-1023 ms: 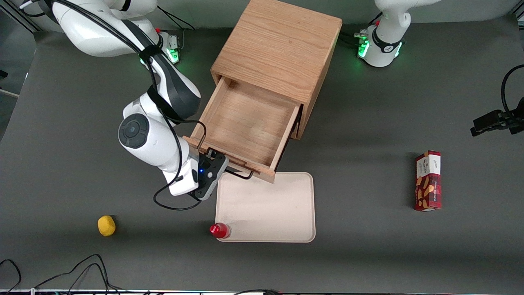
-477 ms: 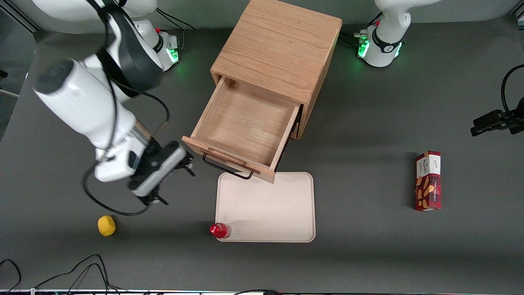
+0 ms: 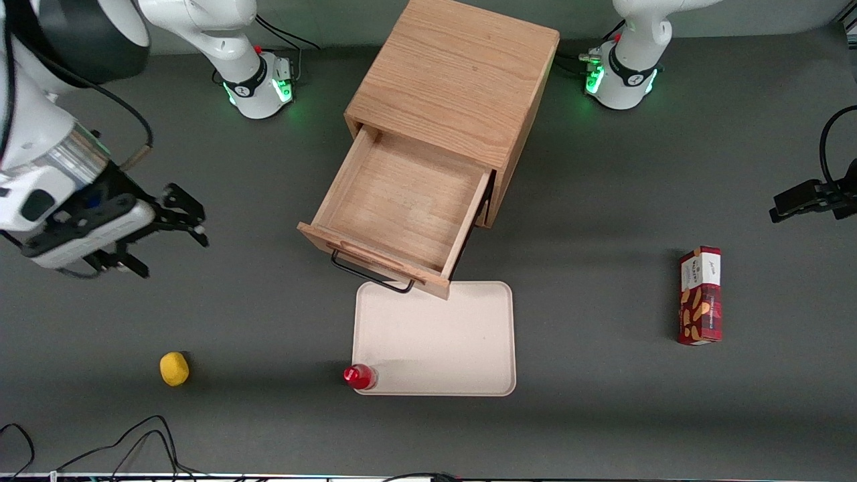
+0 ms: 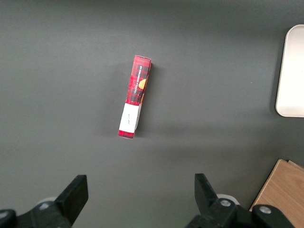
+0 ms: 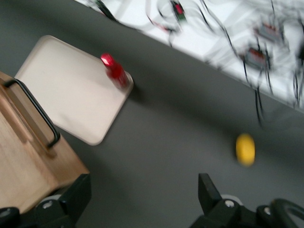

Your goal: Open upper drawer

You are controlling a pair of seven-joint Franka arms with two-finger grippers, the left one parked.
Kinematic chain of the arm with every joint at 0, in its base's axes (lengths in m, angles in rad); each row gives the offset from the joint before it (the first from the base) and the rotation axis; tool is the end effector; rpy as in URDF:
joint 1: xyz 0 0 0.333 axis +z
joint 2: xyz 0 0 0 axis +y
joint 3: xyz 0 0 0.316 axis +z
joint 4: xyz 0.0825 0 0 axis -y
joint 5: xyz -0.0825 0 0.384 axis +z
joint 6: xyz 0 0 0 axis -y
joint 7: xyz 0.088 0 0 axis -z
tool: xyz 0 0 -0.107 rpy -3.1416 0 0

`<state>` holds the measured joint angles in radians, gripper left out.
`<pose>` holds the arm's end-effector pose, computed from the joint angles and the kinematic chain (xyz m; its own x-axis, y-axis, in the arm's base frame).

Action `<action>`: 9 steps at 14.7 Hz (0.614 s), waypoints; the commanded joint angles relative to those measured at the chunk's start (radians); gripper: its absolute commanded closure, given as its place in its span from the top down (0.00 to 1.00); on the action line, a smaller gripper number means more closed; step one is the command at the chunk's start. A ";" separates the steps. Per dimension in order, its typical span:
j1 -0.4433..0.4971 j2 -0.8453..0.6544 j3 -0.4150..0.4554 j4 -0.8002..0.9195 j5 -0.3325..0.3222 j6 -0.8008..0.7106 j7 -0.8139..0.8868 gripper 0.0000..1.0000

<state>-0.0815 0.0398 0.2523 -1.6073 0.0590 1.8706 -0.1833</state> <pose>0.5845 0.1024 0.6145 0.9178 0.3231 0.2310 0.3380 -0.9408 -0.0271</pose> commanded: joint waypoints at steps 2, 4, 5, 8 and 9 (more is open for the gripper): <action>-0.009 -0.109 -0.016 -0.063 0.005 -0.172 0.206 1.00; -0.030 -0.113 -0.021 -0.074 0.004 -0.255 0.246 1.00; -0.047 -0.115 -0.021 -0.082 0.005 -0.284 0.267 1.00; -0.056 -0.121 -0.021 -0.082 0.007 -0.314 0.275 1.00; -0.064 -0.126 -0.021 -0.080 0.005 -0.312 0.275 1.00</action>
<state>-0.1315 -0.0583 0.2283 -1.6719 0.0589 1.5676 0.0634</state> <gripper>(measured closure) 0.000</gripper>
